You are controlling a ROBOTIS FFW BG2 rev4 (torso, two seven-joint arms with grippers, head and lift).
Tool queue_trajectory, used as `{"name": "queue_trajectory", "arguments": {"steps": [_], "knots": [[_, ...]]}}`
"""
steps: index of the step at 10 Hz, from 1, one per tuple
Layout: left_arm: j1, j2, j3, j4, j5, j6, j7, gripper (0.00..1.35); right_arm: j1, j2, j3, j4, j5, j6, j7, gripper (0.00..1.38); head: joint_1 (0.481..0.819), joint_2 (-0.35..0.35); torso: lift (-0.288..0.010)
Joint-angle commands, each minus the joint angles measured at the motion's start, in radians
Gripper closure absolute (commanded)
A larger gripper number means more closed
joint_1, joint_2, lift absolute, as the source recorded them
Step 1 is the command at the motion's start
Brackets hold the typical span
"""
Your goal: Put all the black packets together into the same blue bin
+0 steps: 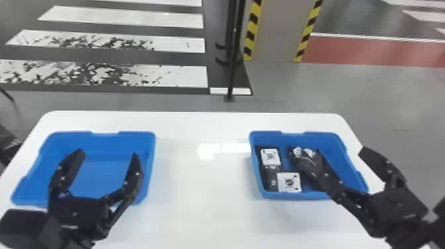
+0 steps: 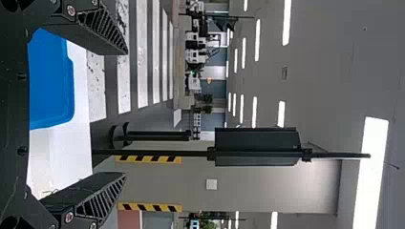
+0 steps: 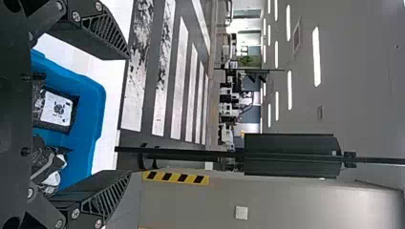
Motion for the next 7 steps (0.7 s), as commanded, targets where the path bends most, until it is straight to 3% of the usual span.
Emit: {"name": "queue_trajectory", "arguments": {"steps": [1, 7], "knots": [[0.0, 0.0, 0.002, -0.001, -0.001, -0.004, 0.0, 0.13, 0.002, 0.0, 0.0, -0.002, 0.0, 0.0, 0.0, 0.17, 0.695, -0.115, -0.11], [0.0, 0.0, 0.002, 0.001, -0.001, -0.012, 0.0, 0.13, 0.005, 0.006, 0.0, -0.012, -0.008, 0.035, -0.025, 0.17, 0.695, -0.118, -0.11]]}}
